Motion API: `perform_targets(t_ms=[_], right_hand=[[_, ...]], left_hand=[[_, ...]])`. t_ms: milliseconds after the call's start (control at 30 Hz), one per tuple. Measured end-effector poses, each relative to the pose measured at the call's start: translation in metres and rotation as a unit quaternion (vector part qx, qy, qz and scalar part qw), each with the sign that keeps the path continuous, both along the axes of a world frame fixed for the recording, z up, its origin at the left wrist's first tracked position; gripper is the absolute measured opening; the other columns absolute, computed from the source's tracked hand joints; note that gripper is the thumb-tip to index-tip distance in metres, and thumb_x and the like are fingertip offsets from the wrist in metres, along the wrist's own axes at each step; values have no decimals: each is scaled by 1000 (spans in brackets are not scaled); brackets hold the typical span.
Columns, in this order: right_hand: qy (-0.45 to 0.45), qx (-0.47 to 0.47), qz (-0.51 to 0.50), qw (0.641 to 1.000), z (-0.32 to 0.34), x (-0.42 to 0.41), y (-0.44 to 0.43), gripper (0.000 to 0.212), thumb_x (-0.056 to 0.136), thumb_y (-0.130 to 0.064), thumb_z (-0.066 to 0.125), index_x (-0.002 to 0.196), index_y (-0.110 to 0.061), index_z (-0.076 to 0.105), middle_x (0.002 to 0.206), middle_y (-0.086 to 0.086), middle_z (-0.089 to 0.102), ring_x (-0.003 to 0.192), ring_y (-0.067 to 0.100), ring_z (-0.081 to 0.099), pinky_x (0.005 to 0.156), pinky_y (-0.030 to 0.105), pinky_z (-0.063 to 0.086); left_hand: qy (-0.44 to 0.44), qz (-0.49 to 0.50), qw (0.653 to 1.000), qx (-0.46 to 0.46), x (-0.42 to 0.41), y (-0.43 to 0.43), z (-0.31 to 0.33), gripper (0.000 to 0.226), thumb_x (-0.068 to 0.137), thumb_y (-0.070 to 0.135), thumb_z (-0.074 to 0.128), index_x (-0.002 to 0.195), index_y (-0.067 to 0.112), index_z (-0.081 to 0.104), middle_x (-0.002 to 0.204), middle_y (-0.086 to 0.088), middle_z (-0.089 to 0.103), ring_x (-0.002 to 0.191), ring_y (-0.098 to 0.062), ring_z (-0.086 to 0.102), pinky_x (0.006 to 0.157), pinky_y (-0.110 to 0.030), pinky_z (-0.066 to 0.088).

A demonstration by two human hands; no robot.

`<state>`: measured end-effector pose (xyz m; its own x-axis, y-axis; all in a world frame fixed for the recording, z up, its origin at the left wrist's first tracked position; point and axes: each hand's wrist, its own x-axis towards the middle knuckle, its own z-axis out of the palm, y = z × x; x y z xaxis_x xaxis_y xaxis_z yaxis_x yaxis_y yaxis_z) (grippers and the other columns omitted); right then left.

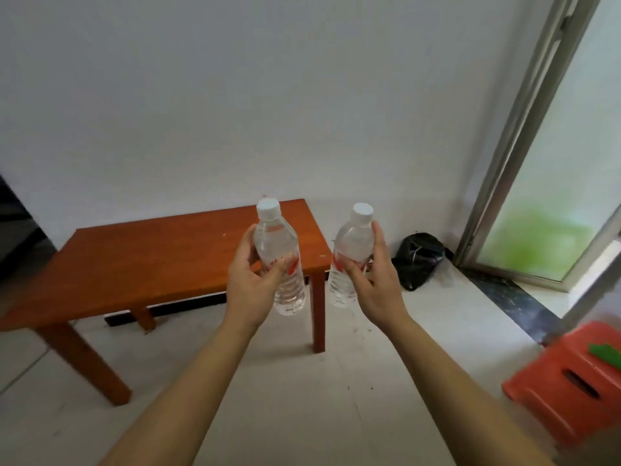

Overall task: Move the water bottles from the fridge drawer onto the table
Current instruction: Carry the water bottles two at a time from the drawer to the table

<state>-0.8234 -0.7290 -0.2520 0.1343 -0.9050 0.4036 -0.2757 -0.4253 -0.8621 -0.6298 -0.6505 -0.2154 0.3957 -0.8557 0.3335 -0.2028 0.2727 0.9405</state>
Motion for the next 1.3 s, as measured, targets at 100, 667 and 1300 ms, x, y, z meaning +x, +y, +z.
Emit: perform_targets(t_ms=[100, 667, 1300], right_hand=[[-9, 6, 27, 1000, -2, 60, -20, 84, 89, -59, 65, 154, -45, 15, 147, -15, 46, 134, 14, 49, 104, 53, 48], [26, 10, 109, 994, -23, 302, -285, 79, 91, -54, 64, 154, -42, 16, 149, -16, 44, 135, 14, 48, 104, 50, 50], [85, 115, 112, 983, -88, 627, -497, 95, 87, -43, 73, 159, -24, 15, 150, -4, 48, 135, 17, 49, 106, 34, 45]], left_hand=[[1, 26, 1000, -6, 56, -11, 0, 65, 81, 28, 77, 139, 31, 48, 128, 12, 62, 119, -12, 60, 101, -41, 52], [-40, 105, 993, 40, 277, -247, -20, 59, 81, 22, 79, 132, 37, 51, 123, 15, 65, 114, -6, 62, 95, -30, 53], [-22, 120, 980, 154, 634, -470, -88, 76, 77, 17, 82, 143, 24, 46, 130, 6, 62, 116, -12, 61, 98, -37, 51]])
